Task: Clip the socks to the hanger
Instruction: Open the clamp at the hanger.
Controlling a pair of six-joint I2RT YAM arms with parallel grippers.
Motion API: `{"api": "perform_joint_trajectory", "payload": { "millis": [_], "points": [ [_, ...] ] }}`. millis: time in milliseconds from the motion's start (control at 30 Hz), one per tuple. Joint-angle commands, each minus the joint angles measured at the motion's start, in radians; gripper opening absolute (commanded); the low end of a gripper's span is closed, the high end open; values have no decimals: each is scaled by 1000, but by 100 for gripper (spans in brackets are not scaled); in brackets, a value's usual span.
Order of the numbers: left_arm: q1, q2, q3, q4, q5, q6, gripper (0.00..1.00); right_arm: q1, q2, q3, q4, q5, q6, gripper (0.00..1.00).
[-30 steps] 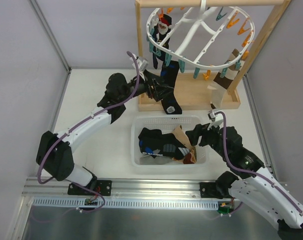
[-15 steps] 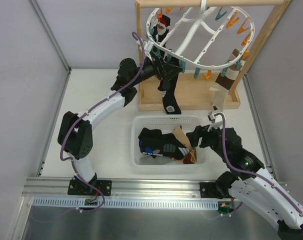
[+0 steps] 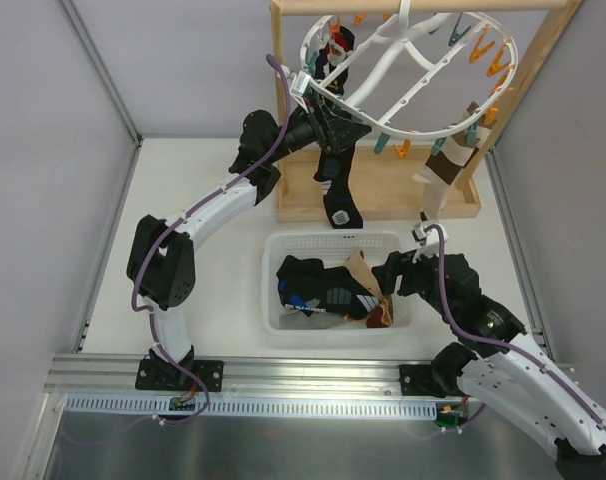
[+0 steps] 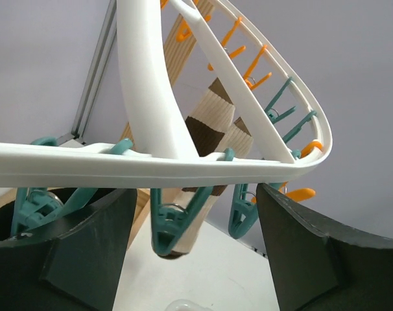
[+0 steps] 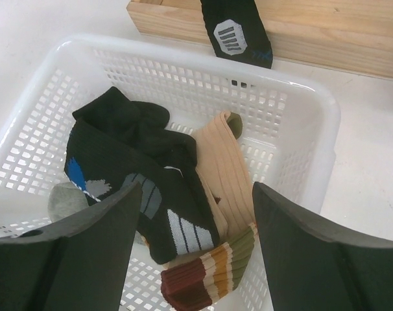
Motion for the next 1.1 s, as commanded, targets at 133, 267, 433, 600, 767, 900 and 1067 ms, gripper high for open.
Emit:
{"api": "perform_joint_trajectory", "payload": {
  "millis": [133, 267, 433, 600, 767, 900, 1067],
  "points": [
    [4, -1, 50, 94, 14, -2, 62, 5, 21, 20, 36, -5, -7, 72],
    [4, -12, 34, 95, -7, 5, 44, 7, 25, 21, 38, -10, -9, 73],
    [6, -29, 14, 95, -27, 18, 23, 5, 33, 20, 39, -15, -9, 73],
    [3, -44, -5, 91, -50, 25, 7, 5, 41, 23, 45, -38, -9, 73],
    [-2, -68, -25, 51, -88, 28, 0, 7, 71, 20, 70, -152, -86, 74],
    [-19, -90, -38, -20, -114, 69, 0, 52, 107, 6, 148, -231, -179, 78],
    [-25, -121, -51, -78, -144, 95, 0, 118, 198, 11, 257, -265, -275, 79]
  ]
}}
